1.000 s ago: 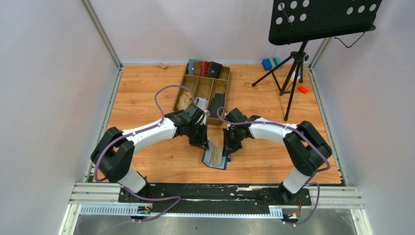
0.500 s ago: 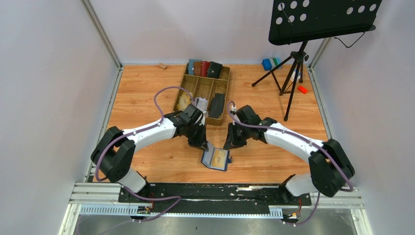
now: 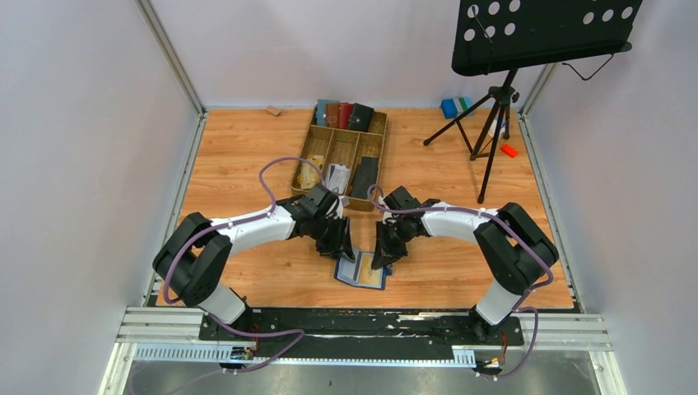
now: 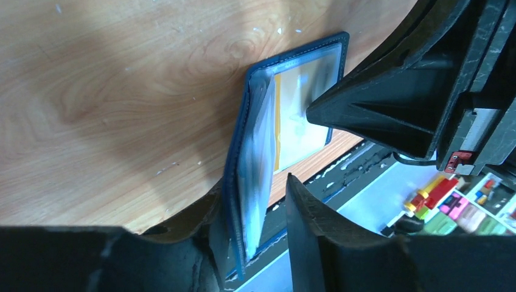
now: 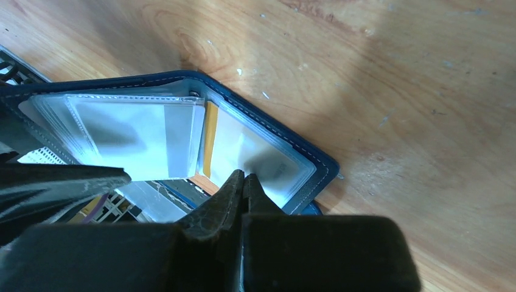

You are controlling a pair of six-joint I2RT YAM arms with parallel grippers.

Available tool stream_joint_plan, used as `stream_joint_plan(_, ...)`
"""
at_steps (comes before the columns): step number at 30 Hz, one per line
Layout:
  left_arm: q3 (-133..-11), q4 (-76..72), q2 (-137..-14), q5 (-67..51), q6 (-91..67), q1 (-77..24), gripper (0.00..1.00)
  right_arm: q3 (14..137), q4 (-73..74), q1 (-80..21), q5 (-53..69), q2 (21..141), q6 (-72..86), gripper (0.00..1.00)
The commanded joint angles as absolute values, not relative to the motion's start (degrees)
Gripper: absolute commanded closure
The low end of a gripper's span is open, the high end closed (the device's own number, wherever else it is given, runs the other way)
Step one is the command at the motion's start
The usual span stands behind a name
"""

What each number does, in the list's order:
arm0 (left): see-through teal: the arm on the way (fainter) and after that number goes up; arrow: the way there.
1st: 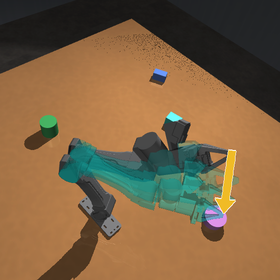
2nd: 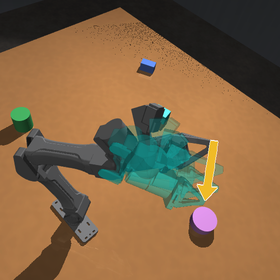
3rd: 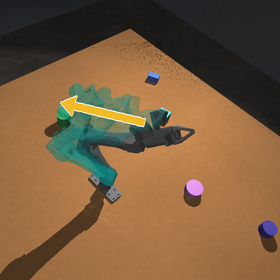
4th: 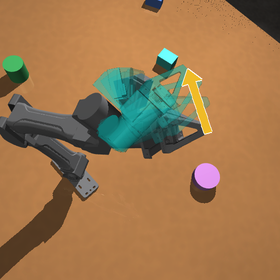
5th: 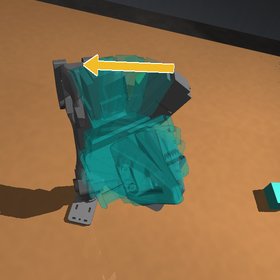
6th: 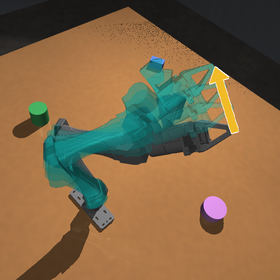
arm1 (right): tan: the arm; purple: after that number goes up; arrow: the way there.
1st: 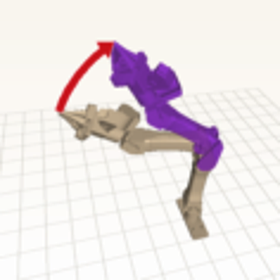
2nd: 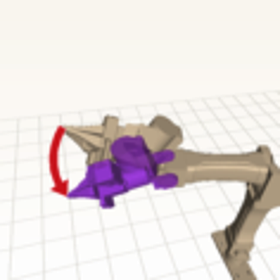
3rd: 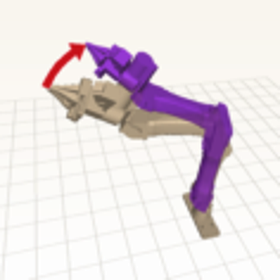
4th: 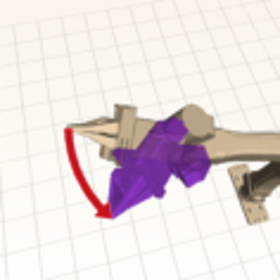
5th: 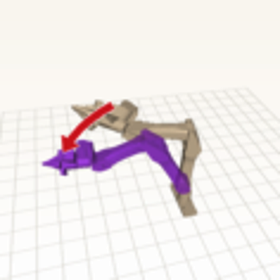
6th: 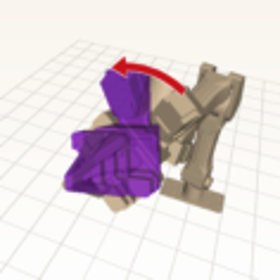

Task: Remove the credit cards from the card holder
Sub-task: Remove the credit card from the card holder.

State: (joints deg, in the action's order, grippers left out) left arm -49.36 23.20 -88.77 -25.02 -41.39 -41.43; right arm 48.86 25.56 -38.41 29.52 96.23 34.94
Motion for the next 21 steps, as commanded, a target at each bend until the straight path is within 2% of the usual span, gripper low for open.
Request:
stream_joint_plan(1, -47.48, 17.07, -88.61, -29.38, -43.76, -41.31, 0.53, 49.71, 24.27, -38.69, 29.12, 97.63, 35.24, 1.0)
stream_joint_plan(4, -46.86, 15.48, -89.5, -30.73, -44.27, -41.32, 0.49, 50.07, 24.33, -38.73, 29.39, 97.91, 35.14, 1.0)
stream_joint_plan(8, -46.55, 13.61, -92.71, -33.28, -44.42, -41.31, 0.52, 50.22, 24.43, -38.75, 29.61, 97.63, 34.83, 1.0)
stream_joint_plan(11, -45.71, 11.9, -94.58, -34.33, -44.83, -41.34, 0.64, 50.51, 24.73, -38.63, 29.23, 96.58, 34.61, 1.0)
stream_joint_plan(17, -45.09, 11.86, -93.17, -33.78, -45.15, -40.15, 0.96, 51.92, 28.16, -38.52, 23.4, 87.8, 32.2, 1.0)
stream_joint_plan(18, -45.1, 11.87, -92.14, -33.81, -45.45, -39.65, 0.99, 52.88, 29.12, -38.5, 22.18, 85.74, 31.71, 1.0)
stream_joint_plan(21, -45.7, 11.33, -88.7, -34.56, -46.9, -38.5, 1.0, 56.25, 32.14, -38.41, 18.58, 79.82, 30.02, 0.98)
